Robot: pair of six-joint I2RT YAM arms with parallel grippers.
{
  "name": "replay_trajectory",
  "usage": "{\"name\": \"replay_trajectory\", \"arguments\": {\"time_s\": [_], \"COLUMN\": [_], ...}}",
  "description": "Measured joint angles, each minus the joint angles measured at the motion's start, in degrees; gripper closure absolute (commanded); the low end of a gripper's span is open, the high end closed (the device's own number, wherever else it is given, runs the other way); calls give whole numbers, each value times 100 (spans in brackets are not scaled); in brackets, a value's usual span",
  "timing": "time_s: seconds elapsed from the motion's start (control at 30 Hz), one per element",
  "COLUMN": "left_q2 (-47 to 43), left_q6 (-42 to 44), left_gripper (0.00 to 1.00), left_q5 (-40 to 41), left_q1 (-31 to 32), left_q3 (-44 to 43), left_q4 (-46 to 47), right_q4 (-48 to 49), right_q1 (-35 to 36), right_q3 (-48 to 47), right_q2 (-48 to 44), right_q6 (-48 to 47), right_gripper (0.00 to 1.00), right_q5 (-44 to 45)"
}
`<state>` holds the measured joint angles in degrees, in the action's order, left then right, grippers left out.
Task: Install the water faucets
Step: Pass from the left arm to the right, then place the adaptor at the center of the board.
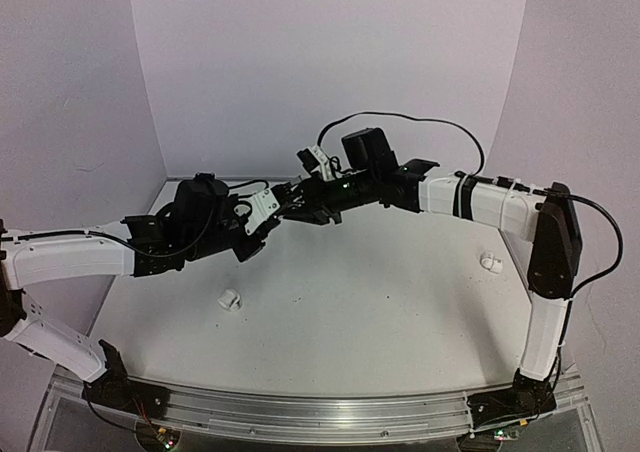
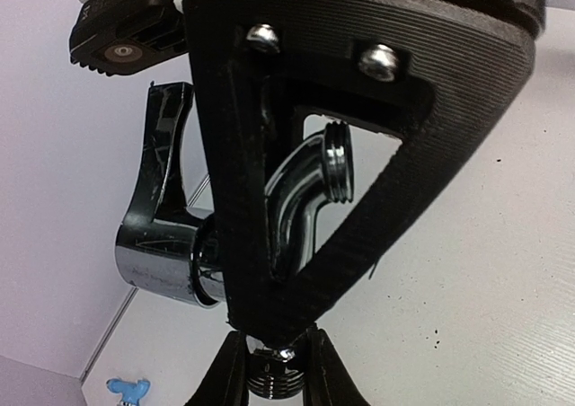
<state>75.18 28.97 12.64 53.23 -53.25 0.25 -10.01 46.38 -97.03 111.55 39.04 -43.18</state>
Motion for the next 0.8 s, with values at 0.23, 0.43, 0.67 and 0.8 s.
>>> {"name": "replay_trajectory", "arguments": {"time_s": [0.23, 0.43, 0.67, 0.8], "left_q2": [-363, -1501, -1673, -1133], "left_q6": [-781, -2568, -4898, -5850], "left_gripper": [12, 9, 10, 16], "left_q5": [-107, -340, -939, -1395], "left_q1": [87, -119, -1313, -1819], "left_q3": [2, -1, -79, -79], "left_q4": [-74, -425, -1610, -2446], "right_q4": [442, 1085, 1509, 1542], "right_q1": [27, -531, -549, -519], "right_q3": [1432, 3090, 3777, 3812], "right_q2": [-823, -1981, -2921, -3156], "right_q6": [-322, -1374, -2994, -3329], "right_gripper": [100, 100, 100, 100], "right_q5": [1416, 2221, 2891, 3282]}}
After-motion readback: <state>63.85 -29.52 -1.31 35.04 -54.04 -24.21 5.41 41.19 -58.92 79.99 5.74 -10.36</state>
